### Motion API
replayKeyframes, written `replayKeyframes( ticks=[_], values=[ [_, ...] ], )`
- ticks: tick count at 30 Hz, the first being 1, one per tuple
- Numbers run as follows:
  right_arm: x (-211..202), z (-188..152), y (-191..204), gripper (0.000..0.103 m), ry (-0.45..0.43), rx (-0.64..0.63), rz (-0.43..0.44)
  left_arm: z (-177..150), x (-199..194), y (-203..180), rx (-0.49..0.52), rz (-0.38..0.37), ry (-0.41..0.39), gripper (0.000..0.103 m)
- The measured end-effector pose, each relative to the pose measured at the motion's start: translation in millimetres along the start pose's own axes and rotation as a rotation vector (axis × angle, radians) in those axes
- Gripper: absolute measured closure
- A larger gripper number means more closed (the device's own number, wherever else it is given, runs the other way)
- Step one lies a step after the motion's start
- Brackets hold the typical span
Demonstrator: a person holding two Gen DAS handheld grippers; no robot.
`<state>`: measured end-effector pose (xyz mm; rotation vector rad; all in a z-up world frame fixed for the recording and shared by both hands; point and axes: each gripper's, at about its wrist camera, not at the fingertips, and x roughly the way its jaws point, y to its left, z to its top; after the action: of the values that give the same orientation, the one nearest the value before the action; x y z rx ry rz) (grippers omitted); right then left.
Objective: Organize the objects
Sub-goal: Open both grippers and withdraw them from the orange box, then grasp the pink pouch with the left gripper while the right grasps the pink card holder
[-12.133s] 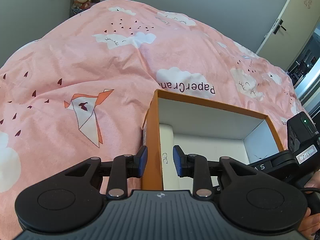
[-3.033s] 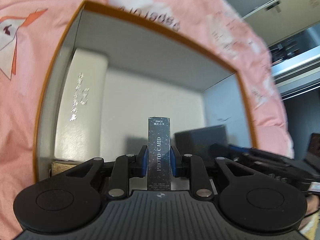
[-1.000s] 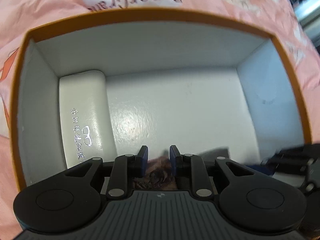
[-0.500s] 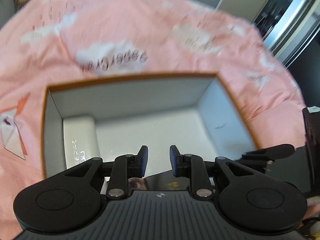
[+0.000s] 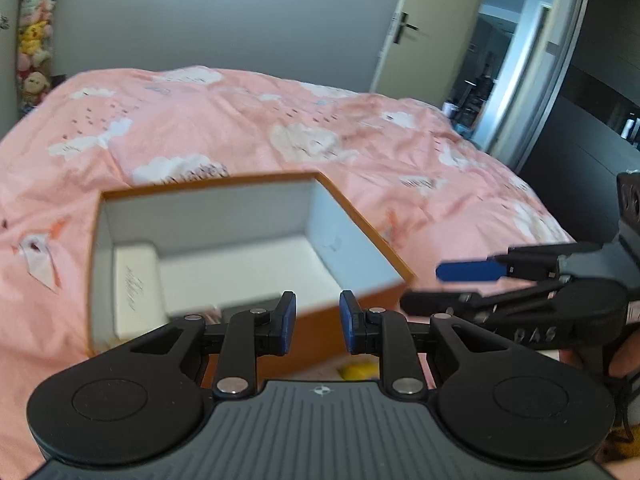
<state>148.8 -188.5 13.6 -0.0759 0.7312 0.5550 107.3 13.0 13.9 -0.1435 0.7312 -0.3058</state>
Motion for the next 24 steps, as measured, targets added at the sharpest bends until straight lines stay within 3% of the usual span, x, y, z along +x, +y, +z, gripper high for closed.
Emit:
replayKeyframes(
  ticks=[3, 10, 12, 17, 20, 24],
  values=[
    [-16, -24, 1, 0.041, -0.019, -0.027, -0.031, -21, 2, -15, 0.052, -0.037, 0.039, 0.077],
    [-24, -73, 1, 0.045, 0.116, -0.067, -0.118, -57, 20, -51, 0.180, -0.046, 0.199, 0.077],
    [-22, -86, 1, 0.051, 0.160, -0.074, -0.151, -64, 25, -59, 0.230, -0.022, 0.233, 0.077],
    [-28, -105, -7, 0.059, 0.198, -0.074, -0.230, -83, 32, -74, 0.362, 0.016, 0.231, 0.077],
    [-29, -111, -9, 0.063, 0.224, -0.106, -0.277, -89, 33, -78, 0.405, -0.020, 0.236, 0.077],
    [-25, -123, -6, 0.069, 0.295, -0.131, -0.244, -94, 39, -86, 0.461, -0.030, 0.222, 0.077]
  ],
)
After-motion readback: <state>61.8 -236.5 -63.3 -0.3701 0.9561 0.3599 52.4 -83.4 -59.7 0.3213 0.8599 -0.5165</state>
